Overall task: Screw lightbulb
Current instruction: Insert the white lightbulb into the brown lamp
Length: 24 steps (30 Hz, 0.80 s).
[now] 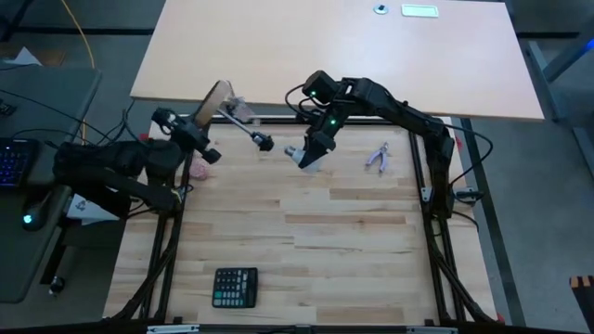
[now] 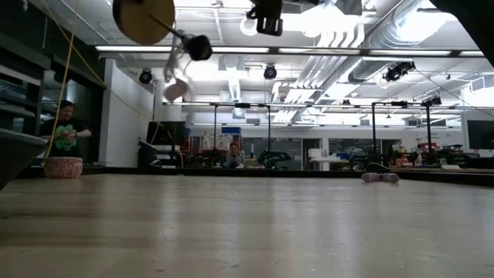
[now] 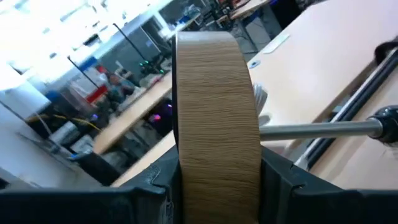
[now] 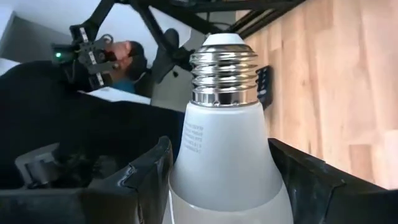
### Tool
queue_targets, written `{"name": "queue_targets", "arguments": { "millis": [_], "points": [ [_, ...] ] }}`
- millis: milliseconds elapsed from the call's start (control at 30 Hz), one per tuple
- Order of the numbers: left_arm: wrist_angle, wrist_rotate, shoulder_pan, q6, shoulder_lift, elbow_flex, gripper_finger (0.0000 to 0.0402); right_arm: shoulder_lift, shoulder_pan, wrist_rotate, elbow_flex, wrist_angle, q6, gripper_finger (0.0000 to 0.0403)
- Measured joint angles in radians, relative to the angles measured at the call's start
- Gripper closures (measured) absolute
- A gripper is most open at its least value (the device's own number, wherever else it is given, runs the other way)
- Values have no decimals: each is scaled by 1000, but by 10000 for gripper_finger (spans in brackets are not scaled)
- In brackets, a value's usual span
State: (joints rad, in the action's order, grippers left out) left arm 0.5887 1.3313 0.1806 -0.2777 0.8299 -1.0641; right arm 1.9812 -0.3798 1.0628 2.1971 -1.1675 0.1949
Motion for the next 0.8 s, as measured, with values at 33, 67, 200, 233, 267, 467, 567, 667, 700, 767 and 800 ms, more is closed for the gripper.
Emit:
{"name": "queue_targets", "arguments": {
  "millis": [33, 67, 200, 233, 267, 467, 567, 667, 700, 767, 800],
  "points": [
    [18, 9, -1, -4, -1, 0, 273, 2, 0, -11, 0, 0, -9, 171],
    [21, 12, -2, 3, -5, 0, 273, 4, -1, -21, -1, -2, -15, 171],
    [9, 31, -14, 139, -10, -6, 273, 7, 1, -176, 22, -25, -58, 171],
    [11, 28, -19, 196, -12, -6, 272, 6, 4, -251, 35, -47, -82, 171],
    [10, 20, -29, 246, -15, -5, 272, 6, 7, -343, 48, -67, -105, 171],
    [27, 6, -97, 430, -8, -6, 283, 5, 91, -1135, 111, -115, -190, 171],
    [24, -22, -136, 461, 7, -6, 283, 11, 142, -1448, 111, -142, -260, 171],
    [20, -27, -166, 464, 33, -6, 281, 33, 179, -1601, 110, -165, -307, 171],
    [17, -29, -179, 464, 46, -6, 281, 43, 190, -1636, 110, -167, -315, 171],
    [13, -34, -210, 465, 72, -7, 281, 66, 208, -1698, 110, -171, -346, 171],
    [13, -42, -225, 471, 87, -7, 281, 79, 217, -1732, 109, -175, -361, 171]
  ]
}}
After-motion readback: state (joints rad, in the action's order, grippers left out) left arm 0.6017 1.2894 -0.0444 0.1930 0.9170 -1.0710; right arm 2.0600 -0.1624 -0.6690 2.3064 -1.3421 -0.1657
